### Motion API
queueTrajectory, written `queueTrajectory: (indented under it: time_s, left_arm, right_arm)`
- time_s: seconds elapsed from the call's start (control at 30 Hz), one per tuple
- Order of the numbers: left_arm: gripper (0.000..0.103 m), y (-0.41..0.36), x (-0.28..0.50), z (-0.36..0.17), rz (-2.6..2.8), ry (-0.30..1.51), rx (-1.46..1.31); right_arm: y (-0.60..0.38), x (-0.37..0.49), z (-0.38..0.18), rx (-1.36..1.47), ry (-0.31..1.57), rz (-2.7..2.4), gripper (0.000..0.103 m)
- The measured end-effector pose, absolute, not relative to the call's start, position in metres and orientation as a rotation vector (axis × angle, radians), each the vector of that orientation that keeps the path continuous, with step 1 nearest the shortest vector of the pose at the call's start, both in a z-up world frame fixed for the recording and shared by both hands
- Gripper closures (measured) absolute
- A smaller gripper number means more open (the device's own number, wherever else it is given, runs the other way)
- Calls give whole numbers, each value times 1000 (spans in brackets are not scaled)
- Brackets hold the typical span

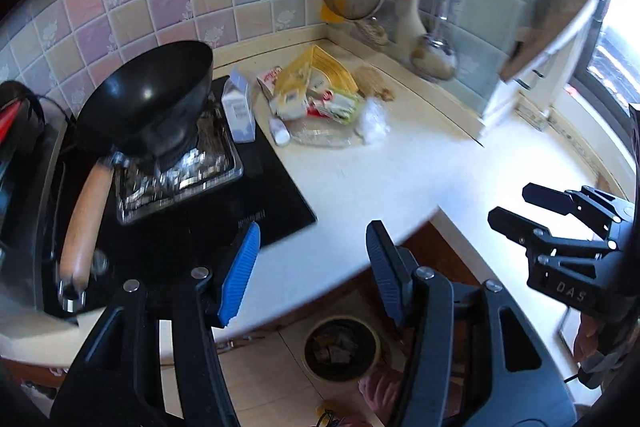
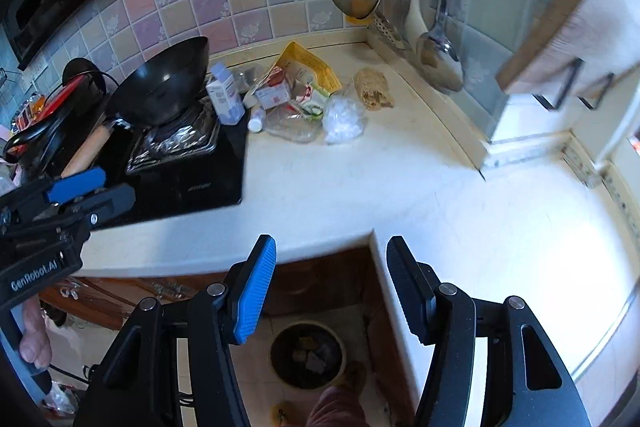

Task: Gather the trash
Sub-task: 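Grasp the yellow carton with the left gripper while the right gripper grasps a plastic bag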

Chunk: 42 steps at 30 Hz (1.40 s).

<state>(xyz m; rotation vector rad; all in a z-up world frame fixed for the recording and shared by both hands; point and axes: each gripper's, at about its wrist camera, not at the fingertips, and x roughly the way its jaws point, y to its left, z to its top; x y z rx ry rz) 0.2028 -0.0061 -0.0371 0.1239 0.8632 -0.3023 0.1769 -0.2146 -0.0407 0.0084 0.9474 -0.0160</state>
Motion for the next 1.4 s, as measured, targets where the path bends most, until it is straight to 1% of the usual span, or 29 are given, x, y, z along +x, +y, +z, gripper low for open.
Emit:
queueTrajectory:
  time_s: [0.23,0.43,0.63,0.83,0.87,0.9,0.93,0.97,1.0,1.03,1.07,1.1,1.17,1.27,1.4]
  left_arm:
    - [50,-57,316,-42,-231,896,181]
    - [50,-92,403,-58,-171,936,233]
    - [50,-105,456,-86,-132,1019,233]
    - [50,-114,482,-110,-85,1060,245]
    - [56,-116,486,-113,-73,1065,253]
    - [71,-116,486,-116,-64,1066,258]
    - [76,-116,488,-119,-48,1070,269]
    - [81,-117,490,-122,-38,1074,274]
    - [82,-117,491,-123,-35,1073,275]
    - [83,-117,491,-124,-25,1064,278]
    - [85,-117,490,-123,-19,1053,281]
    - [88,-117,489,-122,-14,1041,286]
    - [93,-116,484,-117,-7,1014,285]
    - [101,-112,477,-105,-3,976,265]
    - [102,-104,467,-86,-16,942,211]
  right_arm:
    - [-248,298,-61,35,963,29,44]
    - [-258,395,-95,67,998,80,44]
    - [-257,454,-140,69,1070,109,44]
    - [-259,477,-172,135,1098,174,45]
    - [-260,478,-174,145,1092,183,47]
    - [-260,480,-176,153,1087,198,51]
    - [-260,482,-177,158,1080,209,58]
    - [-260,482,-177,152,1068,207,61]
    - [-260,481,-177,145,1062,210,62]
    - [-260,480,-177,139,1056,211,66]
    - [-261,480,-177,134,1046,211,71]
    - [-261,479,-176,130,1041,216,73]
    - [-261,473,-172,126,1021,216,83]
    - [-262,466,-161,132,985,211,87]
    - [-263,449,-139,133,924,180,88]
